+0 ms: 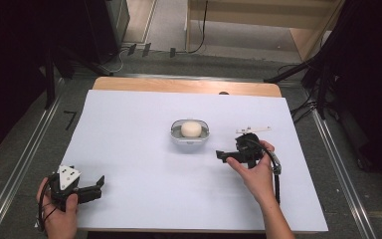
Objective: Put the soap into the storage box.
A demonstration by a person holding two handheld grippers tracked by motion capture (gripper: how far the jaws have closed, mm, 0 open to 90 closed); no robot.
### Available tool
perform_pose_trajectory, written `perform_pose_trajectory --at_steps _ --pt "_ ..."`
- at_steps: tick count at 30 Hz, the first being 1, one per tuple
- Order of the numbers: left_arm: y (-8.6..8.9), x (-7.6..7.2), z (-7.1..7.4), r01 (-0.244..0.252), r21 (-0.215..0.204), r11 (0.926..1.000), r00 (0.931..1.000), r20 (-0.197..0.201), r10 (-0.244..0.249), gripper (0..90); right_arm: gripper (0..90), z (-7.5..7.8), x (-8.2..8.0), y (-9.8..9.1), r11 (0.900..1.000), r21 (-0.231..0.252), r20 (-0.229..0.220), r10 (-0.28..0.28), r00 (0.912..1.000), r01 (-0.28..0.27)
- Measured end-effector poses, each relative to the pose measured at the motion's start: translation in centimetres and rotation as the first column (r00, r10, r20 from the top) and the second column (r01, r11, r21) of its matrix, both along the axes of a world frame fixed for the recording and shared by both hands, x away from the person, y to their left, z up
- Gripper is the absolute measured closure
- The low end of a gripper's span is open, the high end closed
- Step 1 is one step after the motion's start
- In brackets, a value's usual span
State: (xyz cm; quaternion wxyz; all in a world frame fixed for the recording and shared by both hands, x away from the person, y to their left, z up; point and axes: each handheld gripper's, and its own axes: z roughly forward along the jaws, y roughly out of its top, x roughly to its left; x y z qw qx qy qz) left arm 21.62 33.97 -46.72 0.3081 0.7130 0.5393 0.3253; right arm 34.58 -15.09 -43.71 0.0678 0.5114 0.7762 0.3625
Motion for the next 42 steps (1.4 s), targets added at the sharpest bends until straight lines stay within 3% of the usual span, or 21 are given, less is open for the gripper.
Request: perform_pose_trajectory --at_steps 19,25,42 --pt "-0.1 0.0 0.0 -0.002 0.006 1.0 1.0 -0.001 0.002 0.0 13.4 -2.0 -2.6 -4.6 0.9982 0.015 0.039 -0.058 0.9975 0.058" --pt "-0.1 0.0 0.0 -0.003 0.008 1.0 1.0 -0.001 0.003 0.0 13.5 -2.3 -3.5 -6.1 0.9969 0.032 0.08 -0.075 0.994 0.072" --pt "-0.1 0.0 0.0 -0.003 0.009 1.0 1.0 -0.001 0.003 0.0 13.5 -3.7 -5.8 -10.0 0.9908 0.035 0.116 -0.134 0.9842 0.131"
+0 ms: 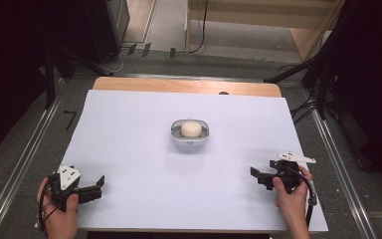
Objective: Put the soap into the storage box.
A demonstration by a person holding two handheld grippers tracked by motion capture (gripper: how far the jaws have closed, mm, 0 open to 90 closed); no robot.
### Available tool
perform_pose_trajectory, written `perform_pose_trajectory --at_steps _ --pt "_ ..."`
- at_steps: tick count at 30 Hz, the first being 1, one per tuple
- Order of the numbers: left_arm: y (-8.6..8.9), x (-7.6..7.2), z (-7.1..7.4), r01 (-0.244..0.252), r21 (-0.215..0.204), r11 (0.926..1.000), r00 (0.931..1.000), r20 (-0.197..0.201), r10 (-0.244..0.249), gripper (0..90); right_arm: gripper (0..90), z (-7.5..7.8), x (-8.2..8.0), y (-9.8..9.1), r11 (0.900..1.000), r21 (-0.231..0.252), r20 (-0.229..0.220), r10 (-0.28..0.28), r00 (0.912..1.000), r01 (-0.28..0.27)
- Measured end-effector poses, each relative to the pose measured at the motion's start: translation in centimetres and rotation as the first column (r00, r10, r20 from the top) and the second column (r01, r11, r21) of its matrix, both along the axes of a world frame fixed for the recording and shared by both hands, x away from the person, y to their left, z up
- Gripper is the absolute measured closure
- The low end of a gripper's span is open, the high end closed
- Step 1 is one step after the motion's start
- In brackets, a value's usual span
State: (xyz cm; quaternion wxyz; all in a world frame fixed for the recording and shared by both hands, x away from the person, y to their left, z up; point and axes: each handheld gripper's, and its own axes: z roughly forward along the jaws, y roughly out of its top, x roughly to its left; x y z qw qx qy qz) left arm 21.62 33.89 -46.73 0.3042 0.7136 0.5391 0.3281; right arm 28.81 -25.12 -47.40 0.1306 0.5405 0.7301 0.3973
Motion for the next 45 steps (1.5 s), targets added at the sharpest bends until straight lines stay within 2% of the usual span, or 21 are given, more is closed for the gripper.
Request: perform_pose_trajectory --at_steps 16,24,28,32,37,45 --pt "0.0 0.0 0.0 0.0 -0.002 1.0 1.0 -0.001 0.0 0.0 13.5 -0.6 -2.2 -3.3 0.9984 0.004 0.015 -0.056 0.9983 0.056" --pt "0.0 0.0 0.0 0.0 -0.003 1.0 1.0 0.0 0.0 0.0 13.5 -0.7 -3.2 -4.6 0.9971 -0.003 0.029 -0.076 0.9967 0.076" --pt "0.0 0.0 0.0 0.0 -0.003 1.0 1.0 -0.001 0.0 0.0 13.5 -0.7 -3.7 -5.3 0.9956 -0.022 0.029 -0.09 0.9955 0.091" --pt "0.0 0.0 0.0 -0.001 -0.003 1.0 1.0 0.0 0.001 0.0 13.6 -0.8 -4.3 -6.2 0.994 -0.014 0.031 -0.108 0.9937 0.108" --pt "0.0 0.0 0.0 -0.001 -0.004 1.0 1.0 0.0 0.001 0.0 13.5 -0.8 -5.0 -6.9 0.9931 -0.026 0.049 -0.113 0.9924 0.114" --pt "0.0 0.0 0.0 -0.002 -0.005 1.0 1.0 -0.001 0.002 0.0 13.6 -0.9 -6.1 -8.5 0.9902 -0.001 0.065 -0.14 0.9881 0.14"
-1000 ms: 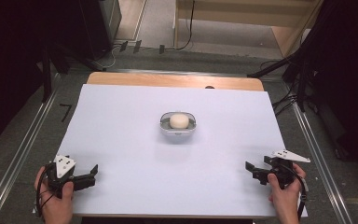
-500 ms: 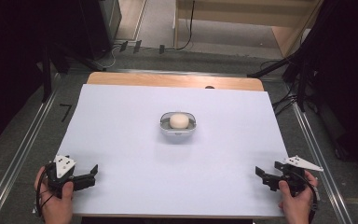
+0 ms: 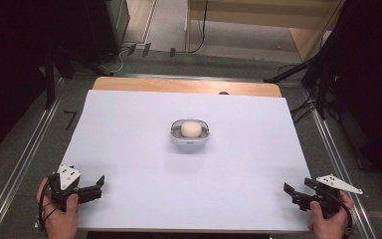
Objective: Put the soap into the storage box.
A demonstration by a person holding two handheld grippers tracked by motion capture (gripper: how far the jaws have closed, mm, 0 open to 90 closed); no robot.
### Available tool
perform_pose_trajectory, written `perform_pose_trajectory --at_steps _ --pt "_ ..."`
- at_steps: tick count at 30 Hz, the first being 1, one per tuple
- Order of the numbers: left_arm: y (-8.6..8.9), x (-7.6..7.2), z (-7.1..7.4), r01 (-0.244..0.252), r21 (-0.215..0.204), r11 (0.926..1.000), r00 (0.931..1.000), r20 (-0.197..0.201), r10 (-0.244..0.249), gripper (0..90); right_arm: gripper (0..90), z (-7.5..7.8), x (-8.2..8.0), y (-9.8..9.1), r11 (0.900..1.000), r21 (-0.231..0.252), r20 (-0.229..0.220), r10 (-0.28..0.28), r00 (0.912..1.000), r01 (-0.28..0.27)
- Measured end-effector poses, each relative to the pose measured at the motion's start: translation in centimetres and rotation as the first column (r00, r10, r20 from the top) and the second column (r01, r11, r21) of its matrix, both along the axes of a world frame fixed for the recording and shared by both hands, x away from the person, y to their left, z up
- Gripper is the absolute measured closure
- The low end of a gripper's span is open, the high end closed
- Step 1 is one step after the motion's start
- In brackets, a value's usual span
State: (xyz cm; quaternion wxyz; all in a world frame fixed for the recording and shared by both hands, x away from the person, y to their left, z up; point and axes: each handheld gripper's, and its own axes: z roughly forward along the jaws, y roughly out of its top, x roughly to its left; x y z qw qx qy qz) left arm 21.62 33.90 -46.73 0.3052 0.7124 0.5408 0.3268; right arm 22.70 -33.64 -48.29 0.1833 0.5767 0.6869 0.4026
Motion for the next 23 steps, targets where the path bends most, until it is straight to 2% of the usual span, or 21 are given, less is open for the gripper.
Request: perform_pose_trajectory --at_steps 8,17,23 --pt "0.0 0.0 0.0 0.0 0.0 1.0 1.0 0.002 0.0 0.0 13.5 -0.1 -1.0 -0.9 0.9999 0.006 0.018 -0.009 0.9998 0.009" --pt "0.0 0.0 0.0 0.003 0.0 1.0 1.0 -0.001 -0.003 0.0 13.7 -0.6 -1.5 -1.3 0.9979 0.065 0.042 -0.005 0.9991 0.002" --pt "0.0 0.0 0.0 0.003 0.0 1.0 1.0 0.0 -0.003 0.0 13.8 -0.6 -1.5 -0.9 0.9989 0.046 0.04 -0.01 0.9991 0.008"
